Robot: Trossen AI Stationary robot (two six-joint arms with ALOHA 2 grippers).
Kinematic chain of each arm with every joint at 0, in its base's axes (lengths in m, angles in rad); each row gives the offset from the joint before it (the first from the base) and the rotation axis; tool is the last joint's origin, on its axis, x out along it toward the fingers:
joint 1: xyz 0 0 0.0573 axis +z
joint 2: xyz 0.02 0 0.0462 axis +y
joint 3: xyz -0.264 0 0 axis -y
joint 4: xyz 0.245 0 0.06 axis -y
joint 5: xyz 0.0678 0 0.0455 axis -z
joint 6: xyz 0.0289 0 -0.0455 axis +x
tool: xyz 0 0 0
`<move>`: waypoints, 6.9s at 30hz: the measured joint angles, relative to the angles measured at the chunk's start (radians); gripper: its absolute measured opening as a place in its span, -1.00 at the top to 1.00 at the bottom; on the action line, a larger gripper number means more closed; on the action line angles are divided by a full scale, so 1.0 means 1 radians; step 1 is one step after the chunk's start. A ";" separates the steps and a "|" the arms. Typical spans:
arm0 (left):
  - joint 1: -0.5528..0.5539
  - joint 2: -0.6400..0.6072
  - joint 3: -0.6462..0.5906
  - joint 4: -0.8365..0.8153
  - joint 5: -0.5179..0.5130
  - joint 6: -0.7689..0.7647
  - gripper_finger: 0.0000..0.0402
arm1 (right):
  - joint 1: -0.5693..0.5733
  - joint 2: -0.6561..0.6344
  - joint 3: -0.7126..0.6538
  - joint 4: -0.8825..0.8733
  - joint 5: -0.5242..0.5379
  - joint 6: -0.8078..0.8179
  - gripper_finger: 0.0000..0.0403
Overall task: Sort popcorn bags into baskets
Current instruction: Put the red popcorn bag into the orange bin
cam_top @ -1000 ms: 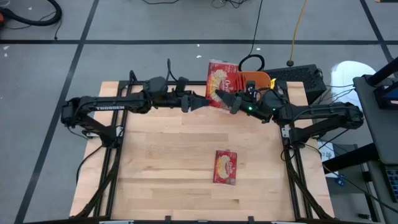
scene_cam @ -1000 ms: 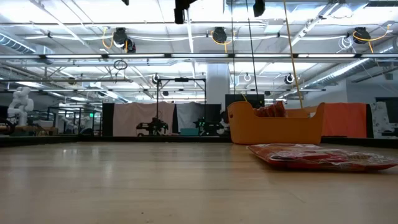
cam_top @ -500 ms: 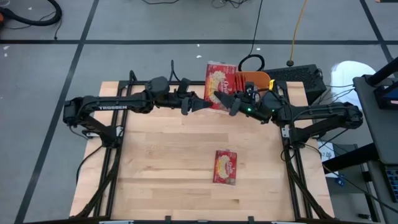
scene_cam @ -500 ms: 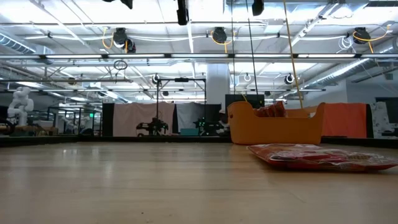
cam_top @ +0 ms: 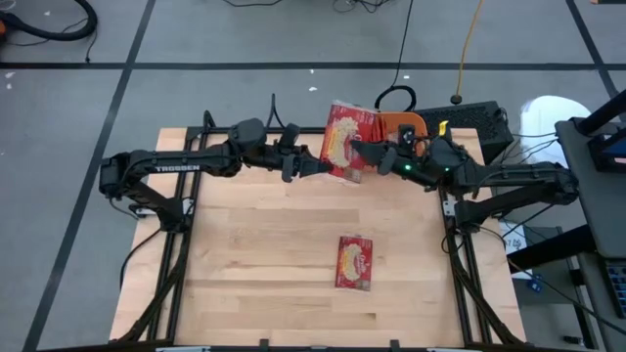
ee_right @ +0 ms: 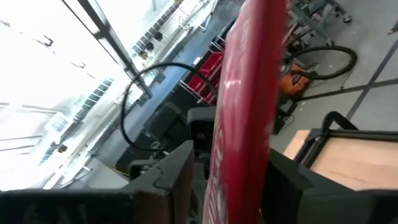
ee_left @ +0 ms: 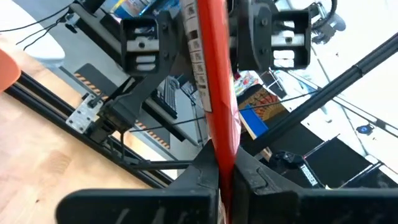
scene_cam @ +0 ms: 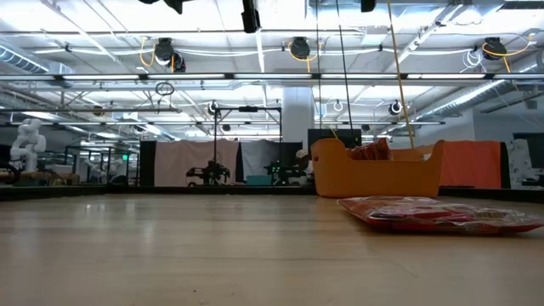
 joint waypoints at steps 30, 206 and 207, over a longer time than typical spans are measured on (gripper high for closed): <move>-0.001 -0.001 -0.001 -0.052 -0.006 0.028 0.88 | -0.032 -0.044 0.000 -0.187 -0.128 0.034 0.91; 0.078 -0.040 0.000 -0.343 -0.095 0.157 -0.16 | -0.844 0.441 0.170 -1.146 -0.360 -0.149 0.93; 0.078 -0.040 0.000 -0.343 -0.095 0.157 -0.16 | -0.840 0.441 0.160 -1.133 -0.360 -0.134 0.93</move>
